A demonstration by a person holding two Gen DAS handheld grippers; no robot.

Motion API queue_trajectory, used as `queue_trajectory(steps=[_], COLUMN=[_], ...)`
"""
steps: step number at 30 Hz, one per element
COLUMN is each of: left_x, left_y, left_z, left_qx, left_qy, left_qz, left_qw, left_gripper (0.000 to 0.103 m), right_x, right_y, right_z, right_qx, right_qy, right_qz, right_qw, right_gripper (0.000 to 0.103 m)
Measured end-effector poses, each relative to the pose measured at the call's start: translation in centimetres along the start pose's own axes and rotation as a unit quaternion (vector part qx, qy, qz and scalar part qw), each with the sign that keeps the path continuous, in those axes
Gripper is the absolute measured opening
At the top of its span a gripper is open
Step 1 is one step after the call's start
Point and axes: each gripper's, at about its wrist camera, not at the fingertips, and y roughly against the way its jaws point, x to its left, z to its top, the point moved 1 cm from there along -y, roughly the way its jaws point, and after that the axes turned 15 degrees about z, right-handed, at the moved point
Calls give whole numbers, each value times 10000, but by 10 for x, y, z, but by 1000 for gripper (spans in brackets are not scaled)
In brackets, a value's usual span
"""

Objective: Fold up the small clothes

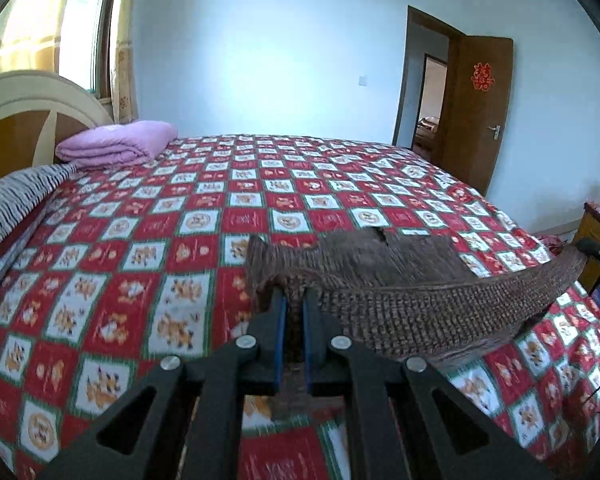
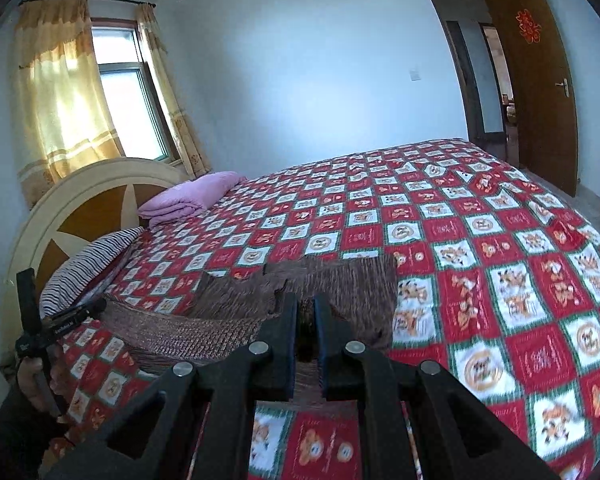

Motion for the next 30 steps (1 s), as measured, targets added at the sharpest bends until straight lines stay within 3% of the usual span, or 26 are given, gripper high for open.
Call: queue_trajectory(steps=[14, 25, 28, 30], left_x=[-27, -50, -54, -46], left_y=[-75, -179, -203, -208], left_z=[42, 30, 25, 26], left_qx=[-64, 616, 736, 900], left_qy=[-480, -839, -955, -798], left_qz=[389, 624, 1041, 1060], left_qw=[9981, 9926, 9872, 9871], left_gripper=[8, 8, 11, 12], right_x=[-50, -109, -136, -153], right_y=[-81, -186, -222, -239], right_z=[36, 35, 28, 23], right_qx=[425, 1050, 1307, 1416], right_qy=[-35, -205, -476, -550], right_qz=[-336, -561, -563, -777], right_qw=[9985, 9927, 9887, 9853], right_gripper=[7, 7, 8, 10])
